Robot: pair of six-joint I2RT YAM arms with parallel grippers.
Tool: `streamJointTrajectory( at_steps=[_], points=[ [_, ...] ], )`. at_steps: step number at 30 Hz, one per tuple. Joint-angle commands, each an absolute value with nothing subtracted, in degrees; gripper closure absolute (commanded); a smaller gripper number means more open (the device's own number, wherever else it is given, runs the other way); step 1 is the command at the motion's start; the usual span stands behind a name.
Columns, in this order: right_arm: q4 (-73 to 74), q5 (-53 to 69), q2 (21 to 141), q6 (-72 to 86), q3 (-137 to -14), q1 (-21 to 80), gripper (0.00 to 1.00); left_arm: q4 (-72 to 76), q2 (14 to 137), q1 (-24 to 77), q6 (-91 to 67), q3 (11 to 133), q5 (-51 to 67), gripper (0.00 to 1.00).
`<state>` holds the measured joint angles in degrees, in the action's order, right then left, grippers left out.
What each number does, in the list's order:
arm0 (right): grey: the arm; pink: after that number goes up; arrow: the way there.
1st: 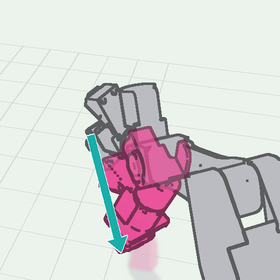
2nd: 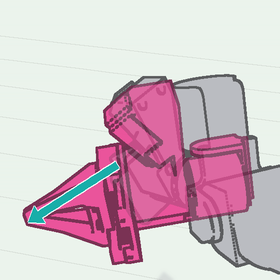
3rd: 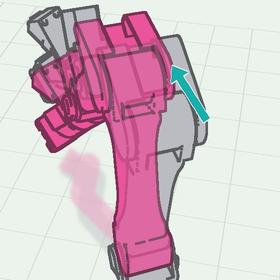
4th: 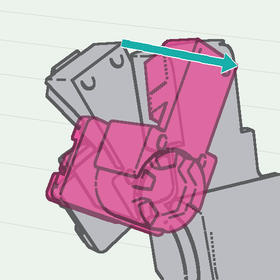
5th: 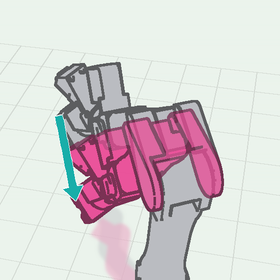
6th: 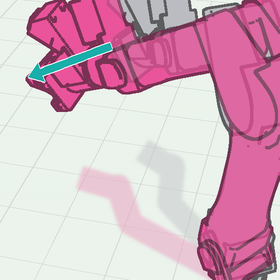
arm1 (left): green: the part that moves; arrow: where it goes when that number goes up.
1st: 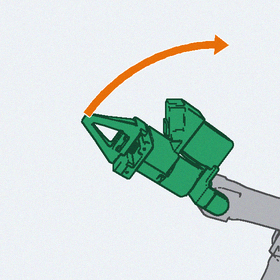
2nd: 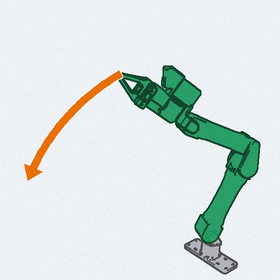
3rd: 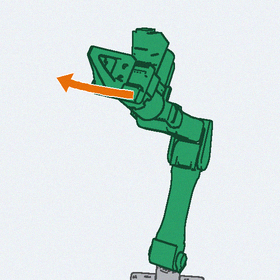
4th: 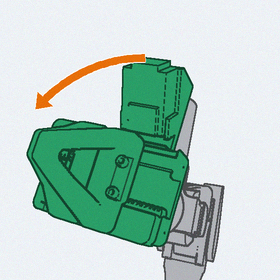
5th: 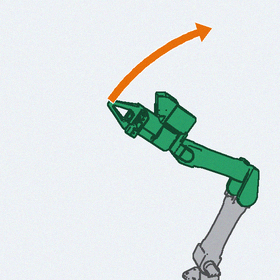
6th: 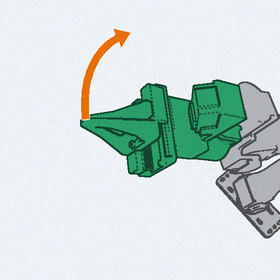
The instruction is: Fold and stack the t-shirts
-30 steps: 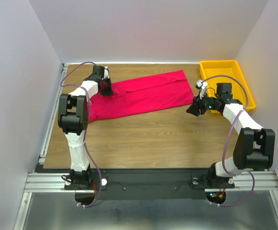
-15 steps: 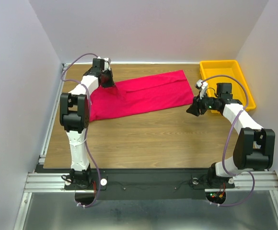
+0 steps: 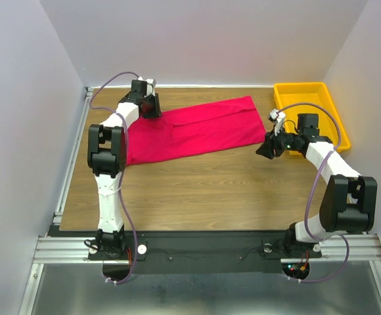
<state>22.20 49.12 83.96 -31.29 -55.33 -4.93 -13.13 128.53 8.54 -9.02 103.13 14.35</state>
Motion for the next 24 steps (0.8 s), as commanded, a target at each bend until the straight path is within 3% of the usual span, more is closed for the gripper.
streamJointTrajectory(
  at_steps=[1,7,13,19,24],
  points=[
    [20.48,50.27,83.32,-32.08,-55.11,-5.54,0.51,-5.83,119.03,9.93,-5.72,101.8,6.35,0.59],
    [20.39,50.19,83.41,-32.17,-55.02,-5.54,0.51,2.98,109.35,10.11,-3.96,90.89,2.2,0.58],
    [20.39,50.62,82.88,-32.34,-55.02,-5.63,0.52,5.09,93.74,9.41,-7.19,71.33,0.53,0.56],
    [20.48,51.5,82.79,-32.08,-55.02,-5.63,0.51,2.47,74.31,2.47,-18.62,49.62,4.82,0.48],
    [20.48,52.12,82.88,-31.91,-55.02,-5.63,0.51,-3.42,68.91,-4.39,-22.76,42.54,8.26,0.47]
  ],
)
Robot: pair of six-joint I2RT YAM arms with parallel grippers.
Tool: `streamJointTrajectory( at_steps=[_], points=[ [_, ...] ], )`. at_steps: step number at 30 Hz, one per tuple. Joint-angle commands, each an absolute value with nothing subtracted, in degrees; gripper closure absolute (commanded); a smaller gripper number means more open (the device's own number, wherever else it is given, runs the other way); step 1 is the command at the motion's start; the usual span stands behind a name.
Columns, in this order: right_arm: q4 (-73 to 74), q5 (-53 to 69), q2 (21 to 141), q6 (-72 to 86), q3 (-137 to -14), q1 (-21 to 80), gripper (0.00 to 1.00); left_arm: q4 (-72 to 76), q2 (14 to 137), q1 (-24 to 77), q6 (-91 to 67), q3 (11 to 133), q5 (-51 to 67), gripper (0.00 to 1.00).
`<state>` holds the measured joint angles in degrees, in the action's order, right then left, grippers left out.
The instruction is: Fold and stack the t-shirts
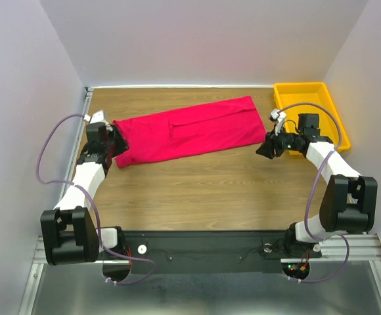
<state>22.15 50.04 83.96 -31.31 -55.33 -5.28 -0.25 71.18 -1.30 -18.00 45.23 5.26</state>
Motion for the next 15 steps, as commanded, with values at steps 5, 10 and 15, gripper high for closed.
streamJointTrajectory(
  at_steps=[5,10,15],
  points=[
    [20.48,52.21,82.79,-31.82,-54.93,-5.71,0.52,-5.54,69.96,-9.39,-21.1,41.57,8.26,0.47],
    [20.48,52.21,82.7,-31.82,-54.93,-5.71,0.52,-4.66,75.83,-10.81,-19.25,42.27,9.58,0.47],
    [20.48,51.94,82.62,-31.9,-54.93,-5.8,0.52,-3.34,81.11,-10.9,-18.28,43.85,12.83,0.47]
  ],
)
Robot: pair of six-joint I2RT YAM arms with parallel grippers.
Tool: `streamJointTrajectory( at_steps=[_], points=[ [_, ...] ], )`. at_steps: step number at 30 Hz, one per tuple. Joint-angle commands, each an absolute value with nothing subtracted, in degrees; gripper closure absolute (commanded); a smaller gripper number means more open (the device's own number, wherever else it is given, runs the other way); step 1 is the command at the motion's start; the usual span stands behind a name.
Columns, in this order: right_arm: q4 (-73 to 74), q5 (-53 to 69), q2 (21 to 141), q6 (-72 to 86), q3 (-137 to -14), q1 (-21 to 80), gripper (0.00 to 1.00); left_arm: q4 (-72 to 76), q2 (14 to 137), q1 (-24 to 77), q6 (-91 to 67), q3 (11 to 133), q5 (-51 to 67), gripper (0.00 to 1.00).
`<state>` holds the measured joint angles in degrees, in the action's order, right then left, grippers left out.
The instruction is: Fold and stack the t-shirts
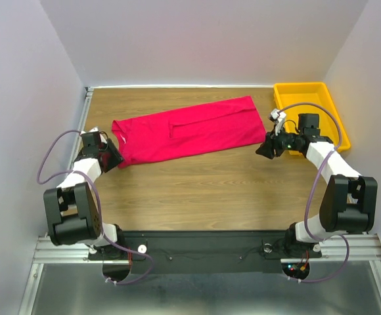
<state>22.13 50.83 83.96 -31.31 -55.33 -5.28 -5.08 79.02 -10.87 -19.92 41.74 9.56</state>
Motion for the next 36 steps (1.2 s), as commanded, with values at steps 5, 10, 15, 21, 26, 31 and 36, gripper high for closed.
streamJointTrajectory(
  at_steps=[5,10,15,21,26,31,36],
  points=[
    [20.48,51.68,82.97,-31.9,-54.93,-5.8,0.52,-3.69,83.93,-10.81,-17.23,45.79,13.97,0.48],
    [20.48,51.68,82.88,-31.9,-54.93,-5.71,0.52,-4.92,84.46,-10.9,-15.82,47.11,13.36,0.67],
    [20.48,51.5,82.79,-31.99,-54.93,-5.71,0.51,-5.62,85.08,-11.07,-14.59,47.55,11.52,0.93],
    [20.48,49.05,83.49,-30.59,-55.46,-5.98,0.52,-6.24,84.03,-11.16,-13.36,47.46,7.04,1.0],
    [20.3,45.09,87.79,-24.11,-58.0,-5.98,0.54,-6.5,84.99,-11.25,-13.27,47.29,6.94,1.0],
    [19.87,40.88,91.75,-18.38,-61.69,-5.89,0.64,-6.5,85.87,-11.25,-13.1,47.2,8.09,1.0],
    [16.97,34.2,94.38,-15.12,-63.28,-4.22,0.69,-6.24,86.57,-11.25,-13.1,47.29,8.52,1.0]
  ],
)
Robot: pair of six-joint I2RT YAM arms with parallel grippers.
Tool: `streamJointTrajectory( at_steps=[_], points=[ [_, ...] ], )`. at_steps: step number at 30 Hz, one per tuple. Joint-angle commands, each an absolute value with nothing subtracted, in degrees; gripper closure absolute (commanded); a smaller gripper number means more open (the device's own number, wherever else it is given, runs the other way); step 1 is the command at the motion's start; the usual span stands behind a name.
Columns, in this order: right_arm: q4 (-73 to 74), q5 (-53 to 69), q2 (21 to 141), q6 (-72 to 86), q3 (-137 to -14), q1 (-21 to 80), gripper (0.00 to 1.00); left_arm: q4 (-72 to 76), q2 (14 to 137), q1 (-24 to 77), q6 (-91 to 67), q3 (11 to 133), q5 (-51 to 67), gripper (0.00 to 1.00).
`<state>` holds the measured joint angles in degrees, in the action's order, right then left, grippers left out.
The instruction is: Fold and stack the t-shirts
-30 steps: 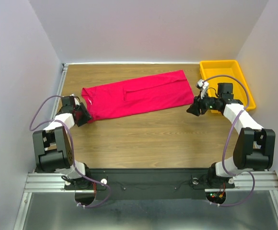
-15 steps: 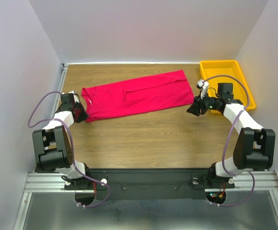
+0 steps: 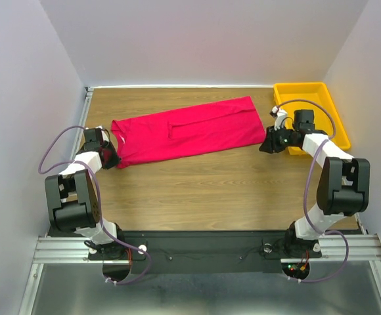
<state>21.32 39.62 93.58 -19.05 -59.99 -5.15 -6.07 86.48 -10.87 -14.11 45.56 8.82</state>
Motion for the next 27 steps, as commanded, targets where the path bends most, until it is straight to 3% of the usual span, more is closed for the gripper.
streamJointTrajectory(
  at_steps=[1,27],
  points=[
    [16.09,32.8,94.74,-14.94,-63.46,-3.7,0.69,-6.24,86.92,-11.16,-13.01,47.29,8.7,1.0],
    [12.83,14.77,110.83,-13.89,-72.6,-0.79,0.78,-6.68,88.15,-11.43,-12.3,48.08,6.86,1.0]
  ],
)
